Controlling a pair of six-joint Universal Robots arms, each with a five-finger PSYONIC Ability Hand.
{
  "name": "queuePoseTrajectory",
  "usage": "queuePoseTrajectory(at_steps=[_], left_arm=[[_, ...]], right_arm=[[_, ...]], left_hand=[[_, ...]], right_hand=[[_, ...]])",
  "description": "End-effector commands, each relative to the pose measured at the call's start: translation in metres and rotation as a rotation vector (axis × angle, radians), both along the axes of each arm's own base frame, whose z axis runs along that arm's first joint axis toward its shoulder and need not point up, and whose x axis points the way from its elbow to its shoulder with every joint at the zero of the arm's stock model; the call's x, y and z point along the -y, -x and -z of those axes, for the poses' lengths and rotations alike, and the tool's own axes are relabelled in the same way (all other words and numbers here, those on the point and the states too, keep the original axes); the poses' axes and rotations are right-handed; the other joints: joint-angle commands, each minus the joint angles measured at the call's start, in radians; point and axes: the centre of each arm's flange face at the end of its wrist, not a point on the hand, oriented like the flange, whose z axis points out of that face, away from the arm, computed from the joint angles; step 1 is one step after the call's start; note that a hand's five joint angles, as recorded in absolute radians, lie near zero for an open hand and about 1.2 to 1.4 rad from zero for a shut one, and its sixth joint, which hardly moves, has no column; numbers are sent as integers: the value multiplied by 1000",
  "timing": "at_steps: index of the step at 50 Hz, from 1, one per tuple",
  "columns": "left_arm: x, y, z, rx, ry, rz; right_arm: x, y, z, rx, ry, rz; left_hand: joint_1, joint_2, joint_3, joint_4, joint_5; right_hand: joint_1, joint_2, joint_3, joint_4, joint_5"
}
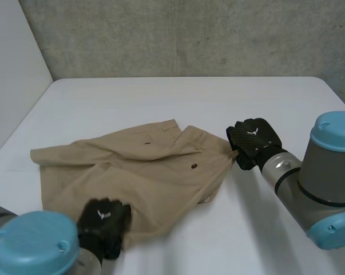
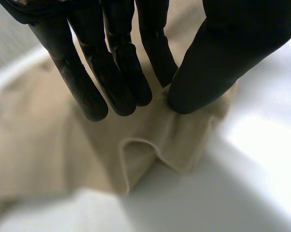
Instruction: Fold the shorts.
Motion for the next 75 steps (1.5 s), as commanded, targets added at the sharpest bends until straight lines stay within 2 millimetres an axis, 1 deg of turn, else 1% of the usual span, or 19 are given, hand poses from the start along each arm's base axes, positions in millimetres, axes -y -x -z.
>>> queuePoseTrajectory(at_steps=[1, 5, 12, 14, 15, 25, 29, 35, 39, 44, 51, 58, 68, 69, 70, 71, 72, 74, 75], left_arm=[[11, 3, -84, -197, 252, -13], [12, -2, -134, -236, 408, -12], [-9, -23, -233, -318, 683, -25], [-12, -26, -243, -336, 709, -28], [-23, -35, -272, -386, 774, -36], [-51, -59, -350, -520, 934, -59], [-54, -61, -362, -527, 976, -59], [-48, -53, -355, -491, 961, -31], [-18, -28, -314, -381, 836, 14], [32, -4, -251, -233, 660, 25], [140, 17, -159, -118, 482, -20], [216, 42, -132, -144, 567, -41], [304, 66, -143, -218, 882, -38], [304, 66, -143, -218, 882, -38], [305, 68, -141, -219, 887, -24], [307, 73, -134, -226, 899, 13], [307, 74, -130, -226, 903, 21], [308, 75, -127, -230, 916, 27], [309, 75, -124, -236, 936, 22]], right_arm=[[-8, 7, -21, -10, -9, 13], [-13, 10, -45, -1, 30, 12], [-47, 24, -134, 40, 192, -6], [-55, 28, -154, 67, 246, -4], [-63, 31, -173, 90, 300, 0], [-96, 49, -253, 189, 514, 29], [-101, 51, -262, 197, 509, 27], [-95, 54, -262, 172, 488, 45], [-62, 54, -235, 102, 370, 75], [-23, 48, -187, 15, 211, 70], [32, 30, -117, -70, 70, 58], [92, 11, -78, -58, 176, 137], [144, -19, -98, 105, 545, 192], [145, -20, -96, 106, 545, 187], [146, -23, -89, 100, 535, 177], [147, -24, -85, 95, 528, 174], [148, -25, -80, 85, 518, 170], [151, -25, -69, 57, 496, 174], [151, -25, -67, 47, 491, 176]], left_hand=[[273, 203, 211, 206, 250], [273, 203, 211, 206, 250], [273, 203, 211, 206, 250], [273, 203, 211, 206, 250], [273, 203, 211, 206, 250], [273, 203, 211, 206, 250], [273, 203, 211, 206, 250], [273, 203, 211, 206, 250], [273, 203, 211, 206, 250], [273, 203, 211, 206, 250], [273, 203, 211, 206, 250], [273, 203, 211, 206, 250], [273, 203, 211, 206, 250], [273, 203, 211, 206, 250], [273, 203, 211, 206, 250], [-704, -773, -766, -770, -726], [-949, -1018, -1011, -1016, -972], [-796, -865, -858, -863, -819], [-949, -1018, -1011, -1016, -972]], right_hand=[[459, 229, 220, 209, 258], [459, 229, 220, 209, 258], [459, 229, 220, 209, 258], [459, 229, 220, 209, 258], [459, 229, 220, 209, 258], [459, 229, 220, 209, 258], [459, 229, 220, 209, 258], [459, 229, 220, 209, 258], [459, 229, 220, 209, 258], [459, 229, 220, 209, 258], [459, 229, 220, 209, 258], [459, 229, 220, 209, 258], [459, 229, 220, 209, 258], [335, 105, 96, 85, 134], [-562, -792, -800, -811, -762], [-763, -993, -1001, -1012, -963], [-763, -993, -1001, -1012, -963], [-763, -993, -1001, -1012, -963], [-763, -993, -1001, -1012, -963]])
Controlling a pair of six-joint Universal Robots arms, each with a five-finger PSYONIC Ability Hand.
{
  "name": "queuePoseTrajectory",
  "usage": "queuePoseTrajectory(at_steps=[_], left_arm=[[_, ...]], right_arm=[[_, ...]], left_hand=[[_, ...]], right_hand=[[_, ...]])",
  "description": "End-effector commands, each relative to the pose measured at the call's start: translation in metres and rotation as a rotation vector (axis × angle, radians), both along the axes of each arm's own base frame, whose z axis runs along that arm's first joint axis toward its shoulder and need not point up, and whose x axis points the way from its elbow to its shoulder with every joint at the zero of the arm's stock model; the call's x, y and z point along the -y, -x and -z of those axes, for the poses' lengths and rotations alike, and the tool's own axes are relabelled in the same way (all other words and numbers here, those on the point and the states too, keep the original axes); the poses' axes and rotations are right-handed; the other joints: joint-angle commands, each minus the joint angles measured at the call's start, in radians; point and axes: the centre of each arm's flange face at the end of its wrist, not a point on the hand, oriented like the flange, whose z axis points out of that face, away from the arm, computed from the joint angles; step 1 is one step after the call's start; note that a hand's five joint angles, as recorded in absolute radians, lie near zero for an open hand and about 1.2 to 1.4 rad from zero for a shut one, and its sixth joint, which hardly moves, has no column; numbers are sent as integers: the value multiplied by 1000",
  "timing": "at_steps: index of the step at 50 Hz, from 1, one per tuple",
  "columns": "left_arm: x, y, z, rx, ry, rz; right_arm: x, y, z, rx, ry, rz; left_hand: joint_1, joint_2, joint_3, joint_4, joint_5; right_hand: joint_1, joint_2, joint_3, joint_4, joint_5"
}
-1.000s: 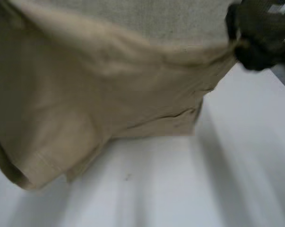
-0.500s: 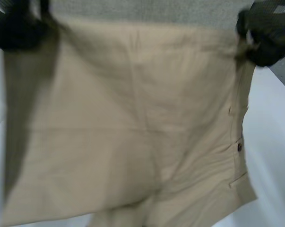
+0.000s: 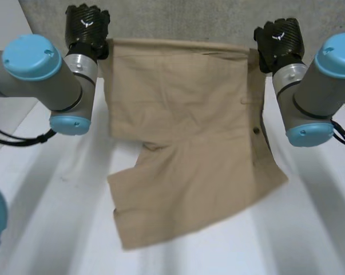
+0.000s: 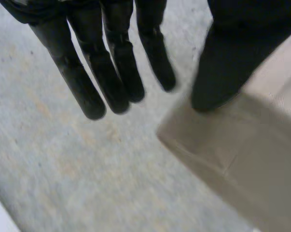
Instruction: Fold the shorts.
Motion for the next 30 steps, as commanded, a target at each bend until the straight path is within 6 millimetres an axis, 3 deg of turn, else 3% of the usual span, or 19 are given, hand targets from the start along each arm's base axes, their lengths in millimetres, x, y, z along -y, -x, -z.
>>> queuePoseTrajectory(at_steps=[1, 9, 16, 24, 25, 28, 29, 30], left_arm=[[8, 10, 15, -1, 92, 56], [-1, 3, 9, -21, 90, 22], [-36, -12, 9, 11, 7, 22], [-119, -28, 33, 115, -253, 70], [-141, -27, 38, 139, -306, 95], [-176, -28, 44, 163, -374, 140], [-176, -28, 44, 163, -374, 140], [-195, -30, 48, 169, -415, 159]], right_arm=[[8, -7, 27, -51, -35, -6], [-6, 0, 30, -83, -108, 48], [-35, 15, 26, -121, -198, 32], [-91, 30, 37, -198, -372, -80], [-94, 33, 40, -205, -392, -87], [-99, 42, 51, -219, -453, -98], [-99, 42, 51, -219, -453, -98], [-101, 48, 59, -227, -491, -105]], left_hand=[[-716, -821, -815, -817, -772], [-716, -821, -815, -817, -772], [-716, -821, -815, -817, -772], [-688, -794, -788, -790, -745], [-685, -791, -785, -787, -742], [-680, -785, -779, -781, -736], [-679, -785, -779, -781, -736], [-662, -768, -761, -763, -718]], right_hand=[[-581, -792, -794, -795, -798], [-581, -792, -794, -795, -798], [-581, -792, -794, -795, -798], [-581, -792, -794, -795, -798], [-581, -792, -794, -795, -798], [-581, -792, -794, -795, -798], [-581, -792, -794, -795, -798], [-559, -770, -772, -774, -777]])
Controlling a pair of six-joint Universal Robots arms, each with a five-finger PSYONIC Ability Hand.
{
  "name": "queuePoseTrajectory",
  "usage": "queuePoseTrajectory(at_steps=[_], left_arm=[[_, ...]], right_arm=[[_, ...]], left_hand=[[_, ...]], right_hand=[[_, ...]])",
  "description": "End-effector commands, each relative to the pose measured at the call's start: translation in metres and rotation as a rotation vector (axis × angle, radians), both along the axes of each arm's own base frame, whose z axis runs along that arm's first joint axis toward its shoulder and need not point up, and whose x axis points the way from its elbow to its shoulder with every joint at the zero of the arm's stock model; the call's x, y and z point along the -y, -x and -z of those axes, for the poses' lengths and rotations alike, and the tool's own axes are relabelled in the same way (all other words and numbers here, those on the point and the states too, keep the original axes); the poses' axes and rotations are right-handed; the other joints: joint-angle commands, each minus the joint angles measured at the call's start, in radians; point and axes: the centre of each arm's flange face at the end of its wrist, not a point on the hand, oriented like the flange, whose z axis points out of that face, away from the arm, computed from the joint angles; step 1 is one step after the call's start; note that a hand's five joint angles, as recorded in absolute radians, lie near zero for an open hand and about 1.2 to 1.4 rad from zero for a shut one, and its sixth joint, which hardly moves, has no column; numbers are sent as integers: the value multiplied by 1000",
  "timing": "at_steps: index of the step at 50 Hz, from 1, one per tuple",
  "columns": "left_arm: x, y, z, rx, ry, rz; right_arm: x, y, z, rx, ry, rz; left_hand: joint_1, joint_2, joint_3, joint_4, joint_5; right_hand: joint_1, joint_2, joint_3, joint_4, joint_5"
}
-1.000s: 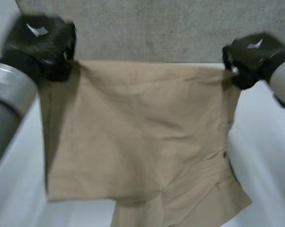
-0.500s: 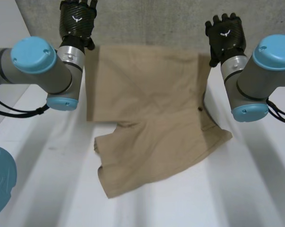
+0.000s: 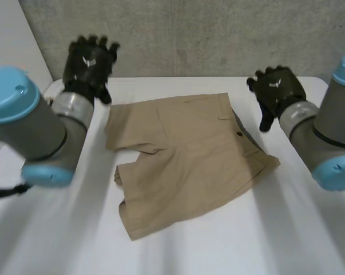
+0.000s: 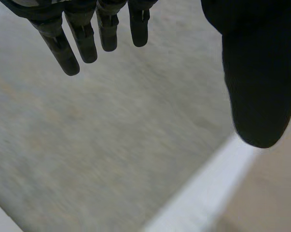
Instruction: Fold the shorts.
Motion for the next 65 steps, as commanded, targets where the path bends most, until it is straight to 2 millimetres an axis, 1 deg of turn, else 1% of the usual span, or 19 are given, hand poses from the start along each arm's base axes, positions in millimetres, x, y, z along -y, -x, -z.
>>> queuePoseTrajectory(at_steps=[1, 3, 4, 6, 7, 9, 12, 14, 17, 20, 21, 26, 28, 33, 46, 49, 52, 62, 65], left_arm=[[-101, -10, 26, 66, -246, 97], [-116, -14, 33, 57, -288, 98], [-116, -14, 33, 57, -288, 98], [-147, -20, 52, 26, -394, 107], [-147, -20, 52, 26, -395, 107], [-166, -19, 64, 30, -459, 132], [-185, -20, 77, 45, -533, 144], [-190, -22, 89, 65, -586, 119], [-192, -25, 100, 85, -634, 77], [-193, -25, 105, 93, -647, 63], [-195, -25, 112, 115, -662, 53], [-193, -23, 123, 136, -681, 42], [-192, -22, 124, 137, -682, 40], [-187, -19, 123, 118, -664, 39], [-183, -16, 122, 95, -640, 43], [-182, -16, 122, 96, -639, 44], [-181, -15, 125, 100, -644, 44], [-172, -11, 134, 87, -631, 34], [-170, -11, 135, 83, -628, 34]], right_arm=[[-23, 24, 35, -53, -193, -65], [-24, 25, 38, -61, -202, -78], [-26, 29, 44, -83, -216, -101], [-27, 34, 55, -118, -230, -122], [-27, 34, 56, -118, -230, -122], [-24, 39, 64, -159, -227, -125], [-15, 48, 80, -214, -219, -122], [-12, 50, 84, -220, -220, -118], [-8, 51, 91, -217, -218, -121], [-2, 52, 102, -217, -214, -121], [-1, 51, 104, -217, -211, -121], [4, 51, 108, -216, -195, -118], [7, 50, 112, -212, -190, -120], [12, 50, 111, -204, -173, -115], [17, 49, 122, -206, -174, -116], [18, 49, 122, -206, -169, -114], [19, 49, 121, -204, -156, -111], [16, 48, 117, -202, -146, -107], [15, 48, 111, -192, -139, -101]], left_hand=[[42, 34, 22, 30, 14], [51, 43, 31, 39, 23], [51, 43, 31, 39, 23], [115, 107, 95, 103, 87], [115, 107, 96, 104, 88], [133, 125, 113, 121, 105], [142, 134, 122, 130, 114], [142, 134, 122, 130, 114], [142, 134, 122, 130, 114], [142, 134, 122, 130, 114], [142, 134, 122, 130, 114], [200, 192, 181, 189, 173], [200, 192, 181, 189, 173], [206, 198, 187, 195, 179], [274, 266, 254, 262, 246], [282, 274, 263, 271, 255], [370, 362, 351, 359, 343], [602, 594, 583, 591, 575], [805, 797, 785, 793, 777]], right_hand=[[73, 58, 61, 42, 39], [91, 77, 80, 60, 57], [135, 120, 123, 104, 101], [211, 197, 200, 180, 177], [212, 197, 200, 181, 177], [241, 226, 229, 210, 207], [305, 291, 294, 275, 271], [314, 300, 303, 284, 280], [387, 373, 376, 357, 353], [426, 411, 414, 395, 392], [440, 426, 429, 410, 406], [537, 523, 526, 507, 503], [625, 611, 614, 595, 591], [696, 681, 684, 665, 662], [699, 684, 687, 668, 665], [930, 916, 919, 899, 896], [1196, 1182, 1185, 1165, 1162], [1197, 1182, 1186, 1166, 1163], [1197, 1182, 1186, 1166, 1163]])
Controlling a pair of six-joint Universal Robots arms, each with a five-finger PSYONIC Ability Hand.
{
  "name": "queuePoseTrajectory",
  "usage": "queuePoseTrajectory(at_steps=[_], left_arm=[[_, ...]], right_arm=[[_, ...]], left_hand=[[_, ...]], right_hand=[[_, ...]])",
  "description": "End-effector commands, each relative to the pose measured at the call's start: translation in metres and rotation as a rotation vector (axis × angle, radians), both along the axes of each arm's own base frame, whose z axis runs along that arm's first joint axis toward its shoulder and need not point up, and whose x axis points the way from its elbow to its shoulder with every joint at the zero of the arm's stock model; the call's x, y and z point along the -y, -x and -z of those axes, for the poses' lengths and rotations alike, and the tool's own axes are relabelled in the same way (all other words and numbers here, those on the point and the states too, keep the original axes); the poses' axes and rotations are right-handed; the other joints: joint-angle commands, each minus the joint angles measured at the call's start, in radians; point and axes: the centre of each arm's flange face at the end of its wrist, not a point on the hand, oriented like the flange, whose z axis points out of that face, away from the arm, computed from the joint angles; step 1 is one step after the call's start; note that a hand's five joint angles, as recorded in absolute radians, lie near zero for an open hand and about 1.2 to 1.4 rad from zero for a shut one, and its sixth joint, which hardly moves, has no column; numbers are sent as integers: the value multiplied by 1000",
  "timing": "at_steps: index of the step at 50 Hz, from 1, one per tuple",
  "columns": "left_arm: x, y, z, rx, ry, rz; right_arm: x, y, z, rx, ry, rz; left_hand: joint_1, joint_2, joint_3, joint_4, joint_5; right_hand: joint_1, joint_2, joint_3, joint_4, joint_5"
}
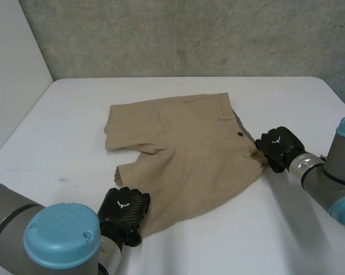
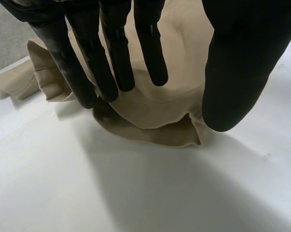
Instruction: Fold the shorts.
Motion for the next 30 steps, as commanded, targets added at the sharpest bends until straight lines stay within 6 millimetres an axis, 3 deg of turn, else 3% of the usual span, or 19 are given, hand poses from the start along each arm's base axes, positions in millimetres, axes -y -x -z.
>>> queuePoseTrajectory(at_steps=[1, 11, 13, 17, 30], left_arm=[[6, 2, 4, -10, 13, -9], [6, 3, 6, -8, 9, -3], [6, 3, 8, -1, 4, -2], [5, 2, 9, 8, -3, 0], [-10, 2, -4, 10, -11, 27]], right_arm=[[-6, 0, -12, 19, 9, 10], [-9, 3, -29, 86, 11, 41], [-10, 3, -31, 88, 14, 42], [-11, 3, -31, 88, 14, 41], [-12, 3, -29, 84, 7, 39]], left_hand=[[363, 375, 375, 373, 379], [507, 519, 520, 517, 523], [475, 487, 487, 485, 491], [173, 184, 185, 183, 189], [111, 123, 123, 121, 127]], right_hand=[[466, 220, 218, 207, 251], [466, 220, 218, 207, 251], [466, 220, 218, 207, 251], [466, 220, 218, 207, 251], [466, 220, 218, 207, 251]])
